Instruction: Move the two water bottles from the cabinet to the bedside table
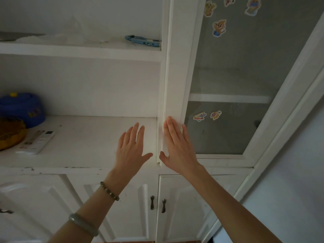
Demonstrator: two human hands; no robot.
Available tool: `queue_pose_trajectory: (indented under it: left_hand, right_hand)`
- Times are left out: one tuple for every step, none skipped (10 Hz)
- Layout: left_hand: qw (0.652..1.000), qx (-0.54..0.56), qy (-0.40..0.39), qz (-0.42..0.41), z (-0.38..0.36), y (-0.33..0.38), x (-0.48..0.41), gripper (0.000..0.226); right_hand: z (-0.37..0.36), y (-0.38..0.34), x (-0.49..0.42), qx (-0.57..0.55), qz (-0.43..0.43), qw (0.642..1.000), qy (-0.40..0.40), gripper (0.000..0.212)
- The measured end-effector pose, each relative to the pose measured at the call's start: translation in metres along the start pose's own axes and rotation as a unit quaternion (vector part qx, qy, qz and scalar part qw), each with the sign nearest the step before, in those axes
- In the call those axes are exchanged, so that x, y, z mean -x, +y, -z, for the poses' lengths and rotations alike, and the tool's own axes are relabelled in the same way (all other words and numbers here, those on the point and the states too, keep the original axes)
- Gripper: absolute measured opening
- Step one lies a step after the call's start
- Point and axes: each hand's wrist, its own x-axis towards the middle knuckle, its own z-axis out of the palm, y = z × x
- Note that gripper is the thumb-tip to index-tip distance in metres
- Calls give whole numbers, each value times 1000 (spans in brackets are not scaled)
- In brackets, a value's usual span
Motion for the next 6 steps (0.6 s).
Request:
queue_pose_trajectory:
  left_hand:
    - [1000,5,4,1,9,9,12,98]
    - [1000,0,2,1,21,20,27,98]
    - [1000,-6,9,3,36,29,42,98]
    - [1000,-7,13,4,50,39,58,97]
    - [999,-9,32,-7,64,53,79,96]
    - [999,8,50,0,80,76,100,93]
  right_hand:
    - [11,1,3,-2,10,1000,-29,97]
    - [28,0,10,-35,14,998,-50,93]
    - [43,1,29,-79,-1,996,-50,87]
    - [61,4,57,-104,-23,993,-49,84]
    - [82,6,88,-125,-21,992,-22,81]
    - [103,7,117,-140,-21,990,17,72]
